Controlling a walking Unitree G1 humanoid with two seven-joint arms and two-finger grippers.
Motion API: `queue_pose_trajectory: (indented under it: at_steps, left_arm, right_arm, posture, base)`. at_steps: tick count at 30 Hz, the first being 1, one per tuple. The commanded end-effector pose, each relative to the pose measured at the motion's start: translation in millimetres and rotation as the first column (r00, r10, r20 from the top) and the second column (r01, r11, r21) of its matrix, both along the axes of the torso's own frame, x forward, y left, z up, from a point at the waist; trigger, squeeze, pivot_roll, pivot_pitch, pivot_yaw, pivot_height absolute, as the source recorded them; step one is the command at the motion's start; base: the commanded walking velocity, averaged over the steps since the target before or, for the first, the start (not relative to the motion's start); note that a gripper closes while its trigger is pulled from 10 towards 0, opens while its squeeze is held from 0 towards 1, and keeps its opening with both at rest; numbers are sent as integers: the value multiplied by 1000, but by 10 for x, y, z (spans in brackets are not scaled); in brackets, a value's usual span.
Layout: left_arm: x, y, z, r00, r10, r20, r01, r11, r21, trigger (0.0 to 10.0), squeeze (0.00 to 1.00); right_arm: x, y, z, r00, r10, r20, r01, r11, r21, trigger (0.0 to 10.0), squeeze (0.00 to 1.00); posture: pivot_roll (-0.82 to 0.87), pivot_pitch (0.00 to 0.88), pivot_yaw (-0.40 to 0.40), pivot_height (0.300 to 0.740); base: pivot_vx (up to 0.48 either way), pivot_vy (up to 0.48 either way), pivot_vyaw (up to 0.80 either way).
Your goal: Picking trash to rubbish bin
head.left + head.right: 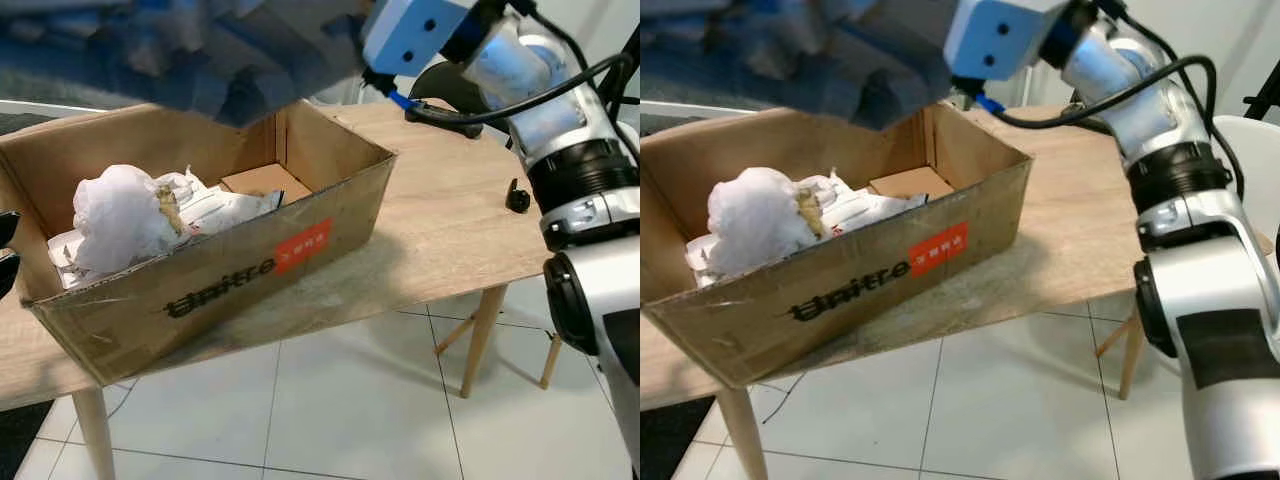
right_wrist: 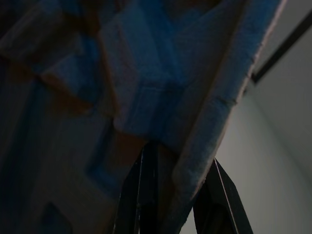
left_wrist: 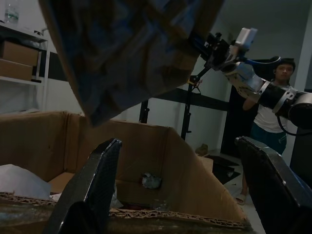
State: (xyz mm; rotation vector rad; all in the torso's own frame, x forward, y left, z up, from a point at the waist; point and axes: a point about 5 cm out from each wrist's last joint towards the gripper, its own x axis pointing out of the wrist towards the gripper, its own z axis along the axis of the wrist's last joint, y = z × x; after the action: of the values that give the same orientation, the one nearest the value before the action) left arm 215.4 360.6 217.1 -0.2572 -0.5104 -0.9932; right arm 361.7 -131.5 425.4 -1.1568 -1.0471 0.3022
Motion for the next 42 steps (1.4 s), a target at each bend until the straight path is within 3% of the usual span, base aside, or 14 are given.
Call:
queue_pose_trajectory:
  at_steps: [1, 9, 12, 17, 18, 19, 24, 30, 39, 40, 41, 42]
  left_arm:
    - [20, -29, -74, 1000, -16, -25, 16, 1000, -22, 10000, 0]
    - [77, -110, -30, 999, -53, -9, 53, 998, -13, 10000, 0]
    - [98, -159, -21, 997, -73, -1, 73, 997, -9, 10000, 0]
    - [91, -168, -29, 997, -76, -2, 76, 997, -8, 10000, 0]
    - [88, -168, -30, 997, -77, -3, 77, 997, -8, 10000, 0]
    - [84, -167, -30, 997, -77, -3, 77, 997, -8, 10000, 0]
    - [80, -170, -27, 997, -81, -6, 81, 997, -7, 10000, 0]
    - [80, -179, -27, 996, -86, -9, 86, 996, -5, 10000, 0]
    - [74, -164, -60, 997, -76, -21, 76, 997, -9, 10000, 0]
    - [74, -166, -59, 997, -78, -21, 77, 997, -9, 10000, 0]
    - [74, -168, -57, 997, -79, -21, 79, 997, -9, 10000, 0]
    - [74, -169, -56, 997, -80, -21, 80, 997, -9, 10000, 0]
  right_arm:
    - [-9, -142, 96, 999, -45, 22, 44, 996, 72, 10000, 0]
    - [40, -272, 44, 997, -42, -60, 52, 982, 181, 10000, 0]
    - [93, -353, -77, 993, -20, -114, 52, 955, 291, 10000, 0]
    - [136, -413, -148, 989, -15, -146, 69, 926, 372, 10000, 8]
    - [160, -424, -190, 986, -15, -165, 80, 916, 394, 10000, 980]
    - [178, -427, -230, 983, -3, -182, 81, 904, 421, 10000, 1000]
    - [237, -402, -397, 969, 54, -241, 75, 867, 493, 10000, 1000]
    - [257, -402, -474, 962, 61, -267, 87, 857, 508, 10000, 1000]
    - [273, -494, -485, 961, -4, -277, 152, 844, 515, 10000, 1000]
    - [286, -538, -484, 957, -44, -287, 191, 840, 508, 10000, 839]
    - [300, -577, -489, 951, -81, -299, 229, 834, 502, 10000, 788]
    - [317, -624, -499, 942, -119, -314, 270, 826, 496, 10000, 608]
  posture:
    - [-5, 63, -47, 740]
    - [-13, 66, -45, 740]
    - [-14, 68, -47, 740]
    - [-11, 70, -47, 740]
    - [-10, 70, -47, 740]
    - [-8, 73, -43, 740]
    - [-6, 74, -43, 740]
    - [-7, 75, -43, 740]
    - [-10, 75, -42, 740]
    - [-9, 75, -43, 740]
    - [-10, 75, -42, 740]
    - [-10, 77, -42, 740]
  base:
    - [0, 0, 0]
    - [0, 0, 0]
    - [0, 0, 0]
    - [0, 0, 0]
    - [0, 0, 0]
    - [0, 0, 0]
    - [0, 0, 0]
    - [0, 0, 0]
    - [0, 0, 0]
    - [0, 0, 0]
    - [0, 0, 0]
    - [0, 0, 0]
